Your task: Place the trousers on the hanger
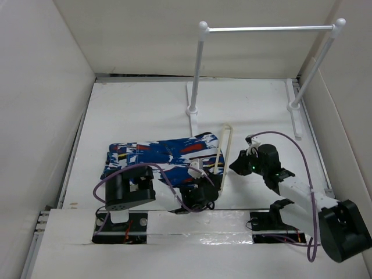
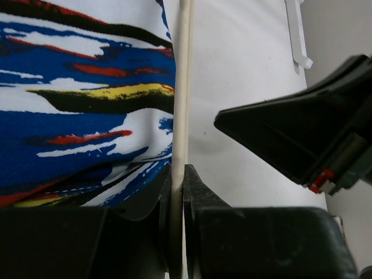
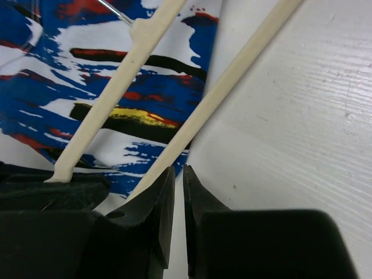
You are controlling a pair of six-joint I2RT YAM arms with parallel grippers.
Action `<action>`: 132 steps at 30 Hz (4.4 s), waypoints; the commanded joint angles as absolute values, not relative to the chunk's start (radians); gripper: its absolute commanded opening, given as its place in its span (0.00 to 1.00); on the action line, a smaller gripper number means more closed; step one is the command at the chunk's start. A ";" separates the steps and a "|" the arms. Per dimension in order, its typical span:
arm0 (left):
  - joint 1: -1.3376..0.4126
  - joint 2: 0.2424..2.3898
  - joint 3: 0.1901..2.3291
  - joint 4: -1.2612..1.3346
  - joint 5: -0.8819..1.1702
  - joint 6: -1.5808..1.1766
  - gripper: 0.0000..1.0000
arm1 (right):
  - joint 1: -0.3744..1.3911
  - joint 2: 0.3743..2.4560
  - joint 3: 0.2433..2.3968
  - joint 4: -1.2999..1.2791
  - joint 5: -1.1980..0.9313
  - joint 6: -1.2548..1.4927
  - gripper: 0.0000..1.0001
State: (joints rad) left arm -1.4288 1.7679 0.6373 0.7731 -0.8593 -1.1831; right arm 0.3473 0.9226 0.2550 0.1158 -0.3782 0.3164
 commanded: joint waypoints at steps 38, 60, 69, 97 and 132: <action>-1.408 1.853 0.581 0.899 -0.828 -1.210 0.00 | 0.489 1.535 0.508 0.443 -0.274 0.293 0.28; -1.376 1.789 0.522 0.767 -0.959 -1.206 0.00 | 0.181 0.892 0.327 0.154 -0.476 0.278 0.00; -1.376 1.818 0.512 0.741 -0.920 -1.213 0.00 | -0.044 0.773 0.366 0.116 -0.492 0.319 0.00; -1.378 1.861 0.514 0.557 -0.884 -1.325 0.00 | -0.288 0.730 0.586 0.020 -0.606 0.368 0.00; -1.359 1.669 0.550 0.037 -1.063 -1.574 0.00 | -0.568 0.784 0.476 0.045 -0.730 0.350 0.00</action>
